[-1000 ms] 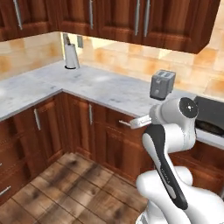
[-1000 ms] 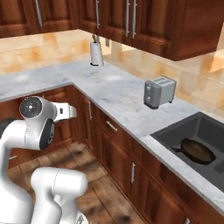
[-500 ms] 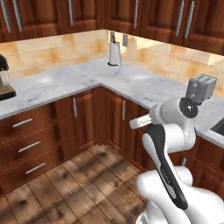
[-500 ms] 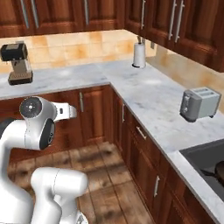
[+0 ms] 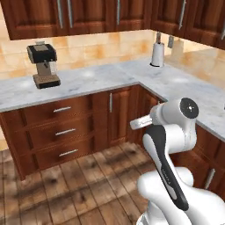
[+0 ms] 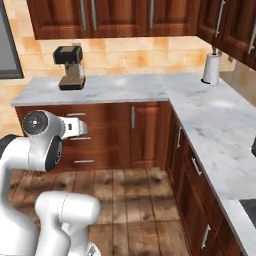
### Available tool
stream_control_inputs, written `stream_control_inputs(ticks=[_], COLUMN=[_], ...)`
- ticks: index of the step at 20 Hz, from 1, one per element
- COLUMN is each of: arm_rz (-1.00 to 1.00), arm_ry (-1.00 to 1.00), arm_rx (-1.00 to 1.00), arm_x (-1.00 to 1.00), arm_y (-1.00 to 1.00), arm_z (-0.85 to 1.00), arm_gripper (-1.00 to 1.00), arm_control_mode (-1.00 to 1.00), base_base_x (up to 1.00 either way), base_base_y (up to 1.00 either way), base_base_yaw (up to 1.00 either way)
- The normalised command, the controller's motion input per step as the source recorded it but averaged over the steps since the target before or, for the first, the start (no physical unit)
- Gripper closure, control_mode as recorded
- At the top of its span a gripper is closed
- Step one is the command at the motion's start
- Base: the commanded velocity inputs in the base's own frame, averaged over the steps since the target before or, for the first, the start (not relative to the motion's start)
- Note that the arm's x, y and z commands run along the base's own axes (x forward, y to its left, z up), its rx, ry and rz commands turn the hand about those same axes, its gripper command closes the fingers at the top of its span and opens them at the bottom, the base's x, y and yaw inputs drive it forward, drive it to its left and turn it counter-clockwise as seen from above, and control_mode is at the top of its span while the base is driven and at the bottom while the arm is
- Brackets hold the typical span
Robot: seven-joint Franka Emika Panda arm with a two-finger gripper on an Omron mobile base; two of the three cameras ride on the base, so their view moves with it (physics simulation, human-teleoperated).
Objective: Move the pot and pan from the stove into the sink.
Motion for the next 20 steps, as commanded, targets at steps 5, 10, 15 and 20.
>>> stream_control_inputs(ticks=[5,10,15,20], arm_rz=[0.00,0.00,0.00,0.00], arm_ry=[0.00,0.00,0.00,0.00], arm_rx=[0.00,0.00,0.00,0.00], arm_x=[0.00,0.00,0.00,0.00], arm_y=[0.00,0.00,0.00,0.00], arm_z=[0.00,0.00,0.00,0.00], arm_gripper=[-1.00,-1.00,-1.00,-1.00], arm_control_mode=[1.00,1.00,1.00,1.00], base_base_x=[-0.22,-0.22,-0.22,-0.21], base_base_y=[-0.12,-0.12,-0.11,-0.09], base_base_yaw=[0.45,0.45,0.45,0.46])
